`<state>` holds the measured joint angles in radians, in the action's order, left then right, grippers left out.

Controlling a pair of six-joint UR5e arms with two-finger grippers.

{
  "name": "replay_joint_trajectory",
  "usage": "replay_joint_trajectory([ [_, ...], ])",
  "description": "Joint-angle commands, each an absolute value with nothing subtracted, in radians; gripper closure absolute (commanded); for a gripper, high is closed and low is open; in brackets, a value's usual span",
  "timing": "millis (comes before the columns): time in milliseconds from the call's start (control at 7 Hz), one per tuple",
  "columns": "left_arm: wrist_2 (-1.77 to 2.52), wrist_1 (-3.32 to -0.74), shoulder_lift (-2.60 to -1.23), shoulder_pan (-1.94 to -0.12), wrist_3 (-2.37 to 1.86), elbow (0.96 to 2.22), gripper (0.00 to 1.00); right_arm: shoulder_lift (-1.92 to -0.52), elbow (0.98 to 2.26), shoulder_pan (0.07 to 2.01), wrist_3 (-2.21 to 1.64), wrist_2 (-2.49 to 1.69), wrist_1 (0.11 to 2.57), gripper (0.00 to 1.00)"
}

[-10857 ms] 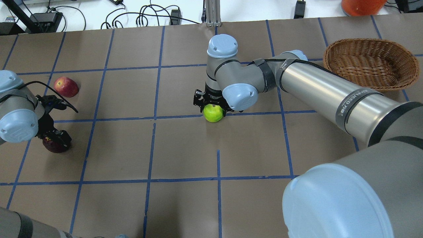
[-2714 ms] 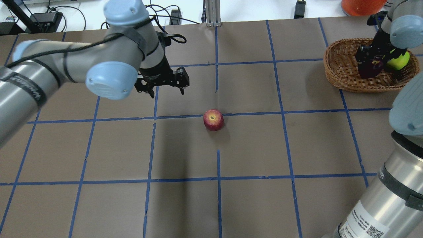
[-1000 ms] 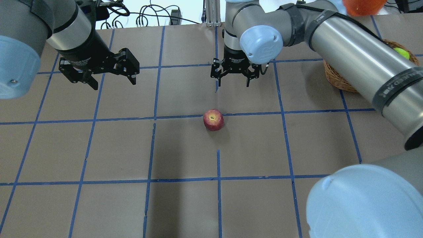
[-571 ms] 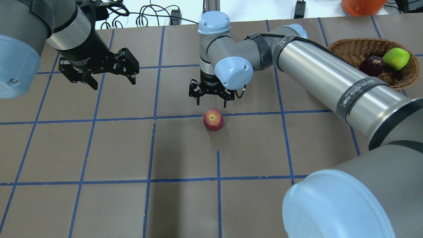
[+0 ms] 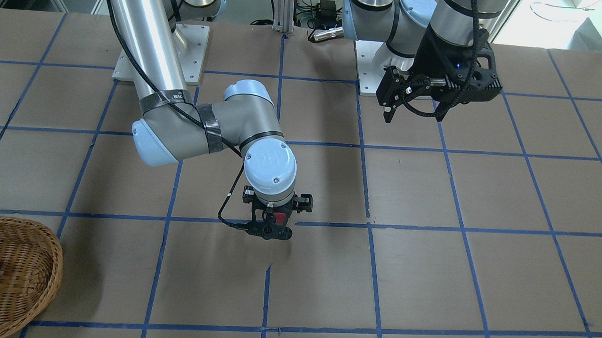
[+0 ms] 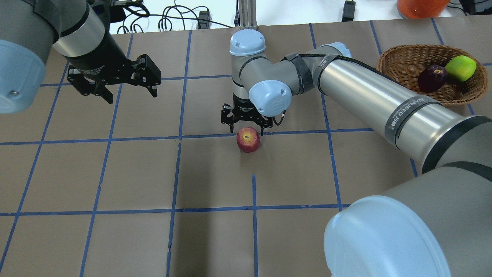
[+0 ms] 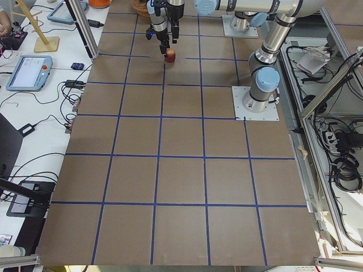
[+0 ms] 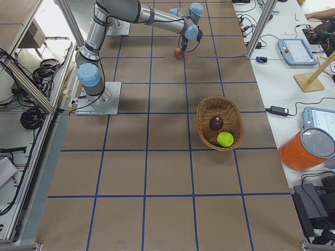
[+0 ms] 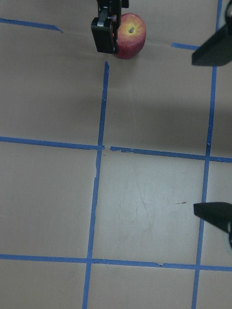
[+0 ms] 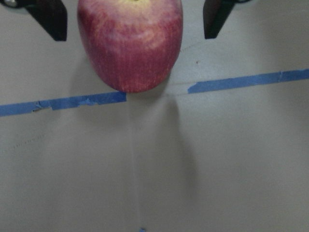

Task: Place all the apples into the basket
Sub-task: 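Grasp the red apple with the right gripper and lift it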

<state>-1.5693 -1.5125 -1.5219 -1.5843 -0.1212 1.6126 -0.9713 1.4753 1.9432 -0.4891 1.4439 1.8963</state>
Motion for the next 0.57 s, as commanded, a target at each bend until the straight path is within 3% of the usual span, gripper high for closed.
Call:
replay_joint_trajectory([
  [0,-1.569,-1.513,-1.522,-1.585,-0.121,1.614,0.00,-0.960,1.499,1.944,-0.486,1.448,1.901,0.00],
  [143,-1.569,-1.513,-1.522,-1.585,-0.121,1.614,0.00,-0.957,1.503,1.944,-0.489,1.466,1.946,0.53],
  [286,-1.569,-1.513,-1.522,-1.585,-0.121,1.612,0.00,-0.974,1.490,1.942,-0.489,1.471,1.938,1.00],
  [429,-1.569,-1.513,-1.522,-1.585,-0.121,1.614,0.00,-1.003,1.485,1.916,-0.489,1.471,1.937,1.00],
])
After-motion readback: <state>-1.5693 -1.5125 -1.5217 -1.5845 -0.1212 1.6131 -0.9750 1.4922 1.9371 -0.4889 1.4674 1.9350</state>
